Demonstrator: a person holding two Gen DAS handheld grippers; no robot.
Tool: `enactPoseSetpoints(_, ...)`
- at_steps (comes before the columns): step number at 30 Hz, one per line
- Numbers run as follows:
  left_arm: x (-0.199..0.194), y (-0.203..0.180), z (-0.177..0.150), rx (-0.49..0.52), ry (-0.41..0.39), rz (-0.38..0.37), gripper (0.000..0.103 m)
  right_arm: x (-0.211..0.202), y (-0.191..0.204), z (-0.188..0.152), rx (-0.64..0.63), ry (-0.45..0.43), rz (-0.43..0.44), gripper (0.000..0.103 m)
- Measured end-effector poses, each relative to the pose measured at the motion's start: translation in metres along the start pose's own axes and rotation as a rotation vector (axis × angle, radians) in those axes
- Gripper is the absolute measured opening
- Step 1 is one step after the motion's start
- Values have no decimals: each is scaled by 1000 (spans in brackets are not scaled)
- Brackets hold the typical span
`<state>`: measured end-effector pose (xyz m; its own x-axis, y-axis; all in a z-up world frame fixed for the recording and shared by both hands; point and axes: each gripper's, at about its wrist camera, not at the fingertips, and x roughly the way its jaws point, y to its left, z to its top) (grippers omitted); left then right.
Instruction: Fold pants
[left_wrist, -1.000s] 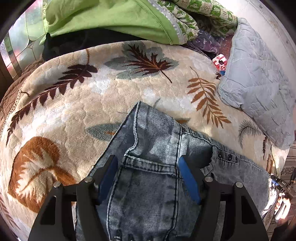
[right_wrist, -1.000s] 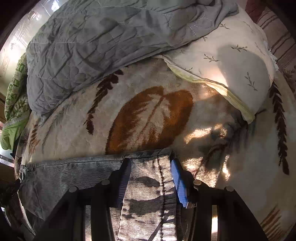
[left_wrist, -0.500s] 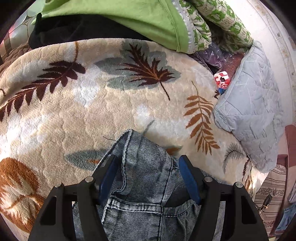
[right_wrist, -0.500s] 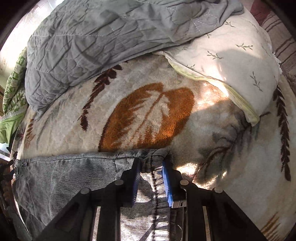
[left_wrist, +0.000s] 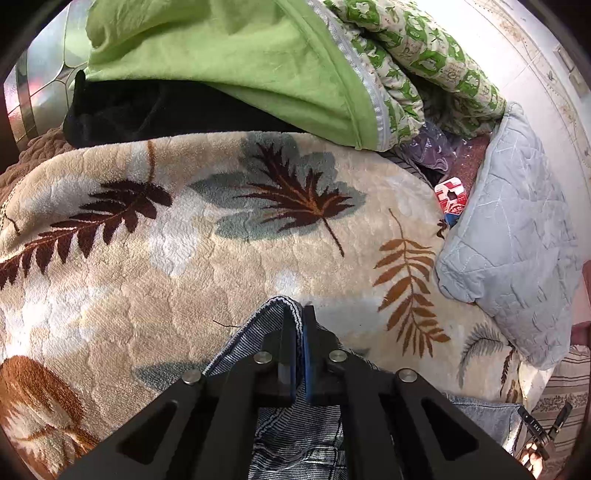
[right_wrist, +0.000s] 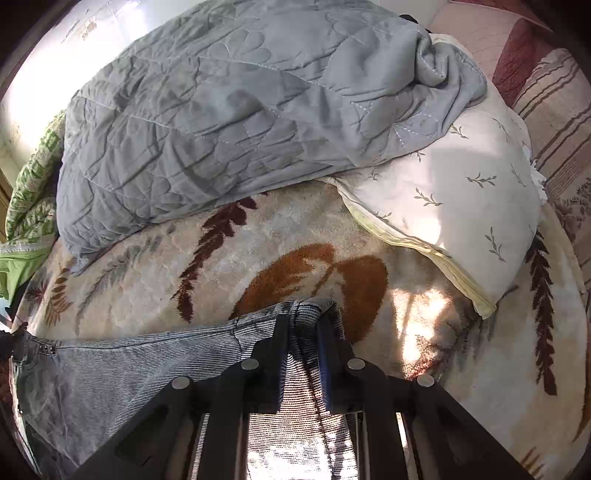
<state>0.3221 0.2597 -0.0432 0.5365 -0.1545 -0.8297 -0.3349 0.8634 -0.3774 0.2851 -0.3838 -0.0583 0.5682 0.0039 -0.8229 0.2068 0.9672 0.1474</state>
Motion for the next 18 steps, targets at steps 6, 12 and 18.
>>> enactPoseSetpoints(6, -3, 14, -11, -30, 52, 21, 31, 6, -8, -16, 41, 49, -75, 61)
enactPoseSetpoints(12, -75, 10, -29, 53, -69, -14, 63, -66, -15, -41, 108, -23, 145, 61)
enactPoseSetpoints(18, -37, 7, -81, 144, 201, 20, 65, -32, -19, -96, 170, 206, 221, 56)
